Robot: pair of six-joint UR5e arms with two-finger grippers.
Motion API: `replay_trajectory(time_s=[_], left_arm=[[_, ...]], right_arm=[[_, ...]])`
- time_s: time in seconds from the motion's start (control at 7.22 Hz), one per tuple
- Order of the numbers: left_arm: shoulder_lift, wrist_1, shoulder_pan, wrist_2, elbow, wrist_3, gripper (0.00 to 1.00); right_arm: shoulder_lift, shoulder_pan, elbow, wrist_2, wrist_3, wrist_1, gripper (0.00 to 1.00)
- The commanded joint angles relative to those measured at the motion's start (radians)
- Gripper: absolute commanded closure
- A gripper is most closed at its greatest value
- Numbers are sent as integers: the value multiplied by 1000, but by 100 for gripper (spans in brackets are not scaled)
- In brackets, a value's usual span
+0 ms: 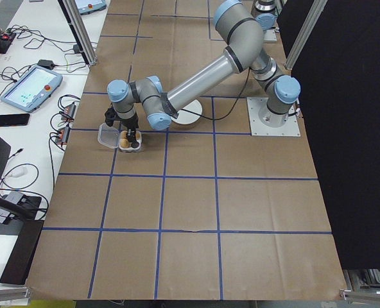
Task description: Place egg on plate
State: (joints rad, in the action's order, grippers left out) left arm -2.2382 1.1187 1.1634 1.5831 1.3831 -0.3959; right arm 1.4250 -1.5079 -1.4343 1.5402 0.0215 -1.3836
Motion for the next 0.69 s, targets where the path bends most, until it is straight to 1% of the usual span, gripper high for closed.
replay_trajectory(time_s=[0.0, 0.14, 0.28, 0.42, 0.55], left_arm=[[-1, 0, -1, -2, 1, 0, 35], [0, 0, -1, -2, 1, 0, 41], [0, 0, 1, 0, -1, 0, 56], [0, 1, 1, 0, -1, 0, 69], [0, 1, 1, 0, -1, 0, 78]], right_arm=[[0, 0, 0, 0, 0, 0, 0], [0, 0, 0, 0, 0, 0, 0], [0, 0, 0, 0, 0, 0, 0], [0, 0, 0, 0, 0, 0, 0], [0, 0, 0, 0, 0, 0, 0]])
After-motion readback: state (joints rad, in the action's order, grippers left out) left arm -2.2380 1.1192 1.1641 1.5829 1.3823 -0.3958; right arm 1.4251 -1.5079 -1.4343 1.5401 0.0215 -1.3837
